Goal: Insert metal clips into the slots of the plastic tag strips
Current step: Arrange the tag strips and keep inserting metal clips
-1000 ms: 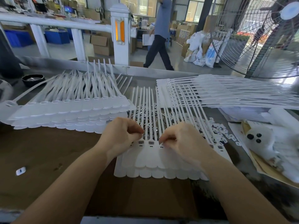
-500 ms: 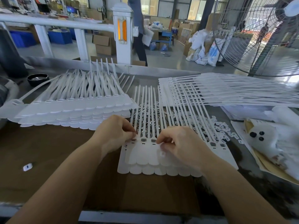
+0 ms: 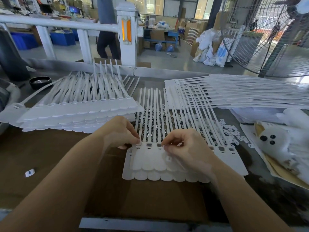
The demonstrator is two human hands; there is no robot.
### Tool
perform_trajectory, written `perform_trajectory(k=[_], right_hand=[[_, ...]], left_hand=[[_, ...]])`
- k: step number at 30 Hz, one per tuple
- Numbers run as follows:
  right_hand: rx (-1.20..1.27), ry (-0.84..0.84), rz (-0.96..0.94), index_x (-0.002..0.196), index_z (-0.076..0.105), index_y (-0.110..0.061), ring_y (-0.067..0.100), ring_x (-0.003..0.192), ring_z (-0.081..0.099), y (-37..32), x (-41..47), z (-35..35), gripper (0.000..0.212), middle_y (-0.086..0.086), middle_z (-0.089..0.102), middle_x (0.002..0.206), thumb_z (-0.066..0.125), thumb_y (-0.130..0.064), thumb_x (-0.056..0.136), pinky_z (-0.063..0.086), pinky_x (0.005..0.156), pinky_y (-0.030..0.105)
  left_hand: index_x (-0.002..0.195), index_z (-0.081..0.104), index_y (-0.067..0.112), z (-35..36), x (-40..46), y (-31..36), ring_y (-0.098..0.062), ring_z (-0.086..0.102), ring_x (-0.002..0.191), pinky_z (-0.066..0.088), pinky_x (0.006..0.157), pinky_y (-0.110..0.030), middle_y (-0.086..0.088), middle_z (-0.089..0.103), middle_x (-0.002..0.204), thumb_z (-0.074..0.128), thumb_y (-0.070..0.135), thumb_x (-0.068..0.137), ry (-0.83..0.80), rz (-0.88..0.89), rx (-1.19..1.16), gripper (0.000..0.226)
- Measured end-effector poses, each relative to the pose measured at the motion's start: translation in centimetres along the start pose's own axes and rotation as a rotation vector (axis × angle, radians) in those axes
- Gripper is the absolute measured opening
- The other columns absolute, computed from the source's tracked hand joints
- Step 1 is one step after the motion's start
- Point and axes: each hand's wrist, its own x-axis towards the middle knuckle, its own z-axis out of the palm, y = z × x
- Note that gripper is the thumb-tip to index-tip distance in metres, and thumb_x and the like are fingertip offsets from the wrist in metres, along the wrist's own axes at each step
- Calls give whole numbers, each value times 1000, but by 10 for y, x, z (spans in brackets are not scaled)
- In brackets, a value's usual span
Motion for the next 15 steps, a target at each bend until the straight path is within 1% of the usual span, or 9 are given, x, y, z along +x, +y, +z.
perform_trajectory(k=[5,9,15], right_hand=[[98,46,44,79,72,-20,-3,72,62,5,-2,2,12,-10,68,75,70,-8,80,47,66,9],[139,69,53,80,73,-18,-5,68,60,6,-4,4,11,-12,67,71,69,-7,80,44,63,7],[152,100,56,81,73,-15,-6,69,60,7,-5,6,10,-12,67,73,69,-7,80,43,62,5]], left_hand=[[76,71,12,0,1,-1,-13,63,73,52,49,-17,-7,68,77,73,6,78,-1,-70,-100,6],[77,72,11,-1,1,-2,-12,65,74,54,52,-20,-7,69,77,74,5,77,-17,-90,-150,6],[74,72,10,-1,0,-3,-13,64,72,55,55,-22,-4,68,70,73,4,78,-22,-128,-213,7]])
